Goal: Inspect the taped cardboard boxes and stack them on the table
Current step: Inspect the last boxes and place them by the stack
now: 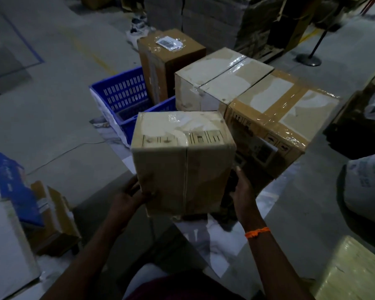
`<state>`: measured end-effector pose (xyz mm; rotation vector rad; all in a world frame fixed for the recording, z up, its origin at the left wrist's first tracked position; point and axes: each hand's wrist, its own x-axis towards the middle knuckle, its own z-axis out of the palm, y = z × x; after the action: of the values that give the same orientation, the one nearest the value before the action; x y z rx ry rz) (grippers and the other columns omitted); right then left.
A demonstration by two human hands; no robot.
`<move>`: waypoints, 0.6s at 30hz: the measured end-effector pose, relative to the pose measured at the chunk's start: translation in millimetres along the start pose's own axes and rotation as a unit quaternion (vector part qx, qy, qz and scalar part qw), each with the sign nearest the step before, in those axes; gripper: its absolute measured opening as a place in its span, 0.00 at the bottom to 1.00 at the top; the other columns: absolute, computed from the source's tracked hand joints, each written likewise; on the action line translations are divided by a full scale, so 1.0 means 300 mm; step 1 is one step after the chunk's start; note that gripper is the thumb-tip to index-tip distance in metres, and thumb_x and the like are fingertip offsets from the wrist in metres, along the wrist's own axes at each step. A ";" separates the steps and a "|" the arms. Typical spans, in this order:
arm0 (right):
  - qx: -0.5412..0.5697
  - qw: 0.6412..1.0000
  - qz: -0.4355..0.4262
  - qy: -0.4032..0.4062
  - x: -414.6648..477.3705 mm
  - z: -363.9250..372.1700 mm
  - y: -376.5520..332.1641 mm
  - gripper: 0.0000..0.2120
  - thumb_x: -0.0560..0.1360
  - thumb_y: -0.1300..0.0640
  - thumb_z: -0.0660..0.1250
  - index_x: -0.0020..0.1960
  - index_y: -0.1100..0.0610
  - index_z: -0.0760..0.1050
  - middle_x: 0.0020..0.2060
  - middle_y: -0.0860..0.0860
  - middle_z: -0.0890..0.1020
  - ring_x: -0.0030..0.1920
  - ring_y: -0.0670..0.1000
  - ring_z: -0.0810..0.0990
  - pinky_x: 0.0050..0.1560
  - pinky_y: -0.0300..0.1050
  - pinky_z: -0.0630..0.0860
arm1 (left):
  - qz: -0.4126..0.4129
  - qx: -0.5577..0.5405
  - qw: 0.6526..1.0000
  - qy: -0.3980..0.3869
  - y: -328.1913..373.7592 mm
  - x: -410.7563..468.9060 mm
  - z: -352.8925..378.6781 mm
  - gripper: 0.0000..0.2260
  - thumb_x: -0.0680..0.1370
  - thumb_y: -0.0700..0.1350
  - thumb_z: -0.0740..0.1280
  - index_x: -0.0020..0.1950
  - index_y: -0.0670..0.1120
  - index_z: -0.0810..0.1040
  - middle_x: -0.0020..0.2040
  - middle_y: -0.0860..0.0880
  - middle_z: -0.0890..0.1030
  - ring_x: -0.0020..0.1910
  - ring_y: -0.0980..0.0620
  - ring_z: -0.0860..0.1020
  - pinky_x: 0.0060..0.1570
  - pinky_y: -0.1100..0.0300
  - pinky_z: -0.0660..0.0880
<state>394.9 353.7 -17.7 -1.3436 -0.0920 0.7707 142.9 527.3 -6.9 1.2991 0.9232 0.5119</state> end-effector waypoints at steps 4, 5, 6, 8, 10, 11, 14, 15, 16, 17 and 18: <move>0.046 0.998 0.027 -0.027 -0.022 -0.039 0.002 0.23 0.82 0.42 0.60 0.69 0.54 0.79 0.63 0.55 0.84 0.63 0.54 0.83 0.56 0.50 0.81 | 0.039 0.037 0.999 -0.005 -0.059 -0.043 0.033 0.16 0.72 0.42 0.77 0.57 0.57 0.82 0.55 0.54 0.85 0.60 0.49 0.81 0.51 0.55 0.82; 0.051 0.997 0.038 -0.035 -0.029 -0.057 0.016 0.22 0.81 0.42 0.60 0.66 0.54 0.80 0.61 0.55 0.85 0.61 0.53 0.84 0.53 0.48 0.82 | 0.040 0.039 0.998 -0.013 -0.079 -0.058 0.034 0.14 0.72 0.48 0.78 0.55 0.60 0.83 0.56 0.54 0.85 0.59 0.48 0.81 0.54 0.51 0.82; 0.051 0.997 0.053 -0.030 -0.039 -0.071 0.027 0.23 0.79 0.39 0.63 0.65 0.54 0.81 0.60 0.55 0.85 0.59 0.53 0.85 0.51 0.47 0.83 | 0.035 0.037 0.998 -0.022 -0.097 -0.074 0.034 0.13 0.71 0.52 0.78 0.53 0.63 0.84 0.57 0.54 0.84 0.59 0.48 0.81 0.57 0.46 0.80; 0.041 0.997 0.064 -0.011 -0.050 -0.107 0.046 0.37 0.67 0.30 0.74 0.67 0.54 0.80 0.62 0.55 0.85 0.62 0.53 0.84 0.55 0.50 0.82 | 0.023 0.044 0.998 -0.037 -0.127 -0.095 0.033 0.13 0.70 0.56 0.77 0.53 0.65 0.83 0.59 0.52 0.83 0.60 0.47 0.81 0.60 0.38 0.78; 0.034 0.997 0.063 -0.008 -0.054 -0.129 0.060 0.48 0.57 0.26 0.78 0.67 0.54 0.79 0.60 0.53 0.86 0.62 0.54 0.84 0.55 0.51 0.82 | 0.013 0.048 0.998 -0.039 -0.140 -0.101 0.034 0.18 0.66 0.62 0.79 0.54 0.64 0.83 0.61 0.50 0.82 0.62 0.44 0.79 0.61 0.35 0.76; 0.021 0.998 0.051 -0.010 -0.054 -0.134 0.062 0.42 0.60 0.27 0.78 0.64 0.53 0.80 0.56 0.51 0.87 0.59 0.53 0.85 0.50 0.47 0.83 | 0.013 0.052 0.998 -0.036 -0.138 -0.100 0.040 0.17 0.66 0.61 0.79 0.54 0.65 0.83 0.60 0.51 0.82 0.63 0.44 0.79 0.61 0.37 0.77; -0.011 1.000 0.019 0.007 -0.065 -0.128 0.038 0.10 0.84 0.48 0.61 0.57 0.52 0.79 0.49 0.49 0.87 0.52 0.46 0.85 0.41 0.37 0.81 | -0.002 0.077 0.997 -0.018 -0.113 -0.084 0.070 0.16 0.70 0.51 0.78 0.56 0.62 0.83 0.57 0.53 0.84 0.61 0.49 0.81 0.61 0.41 0.78; -0.029 1.000 0.011 0.005 -0.068 -0.130 0.028 0.11 0.87 0.53 0.57 0.57 0.53 0.78 0.50 0.50 0.86 0.50 0.44 0.85 0.41 0.36 0.81 | -0.016 0.075 0.997 -0.018 -0.107 -0.078 0.077 0.18 0.69 0.50 0.76 0.58 0.59 0.82 0.58 0.52 0.84 0.61 0.50 0.80 0.61 0.42 0.78; -0.053 0.999 0.004 0.000 -0.071 -0.135 0.021 0.12 0.87 0.54 0.55 0.59 0.55 0.77 0.52 0.51 0.84 0.50 0.44 0.85 0.41 0.36 0.81 | -0.029 0.071 0.997 -0.022 -0.105 -0.074 0.083 0.21 0.68 0.50 0.75 0.61 0.55 0.80 0.59 0.52 0.83 0.62 0.50 0.80 0.62 0.43 0.78; -0.075 0.997 -0.003 -0.001 -0.072 -0.139 0.018 0.12 0.87 0.54 0.55 0.60 0.56 0.76 0.54 0.52 0.83 0.50 0.46 0.84 0.40 0.35 0.81 | -0.037 0.067 0.997 -0.022 -0.102 -0.070 0.087 0.22 0.67 0.49 0.75 0.62 0.53 0.79 0.60 0.52 0.83 0.62 0.50 0.80 0.61 0.44 0.79; -0.089 0.996 -0.004 0.004 -0.075 -0.139 0.015 0.12 0.87 0.54 0.55 0.61 0.56 0.76 0.54 0.53 0.83 0.51 0.48 0.84 0.39 0.35 0.80 | -0.043 0.065 0.997 -0.021 -0.103 -0.068 0.089 0.22 0.68 0.49 0.74 0.61 0.54 0.79 0.60 0.53 0.82 0.62 0.50 0.80 0.61 0.46 0.79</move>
<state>396.1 306.6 -24.6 -1.5137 -0.1632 0.7639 148.0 488.7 -30.7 1.3763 0.9860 0.3606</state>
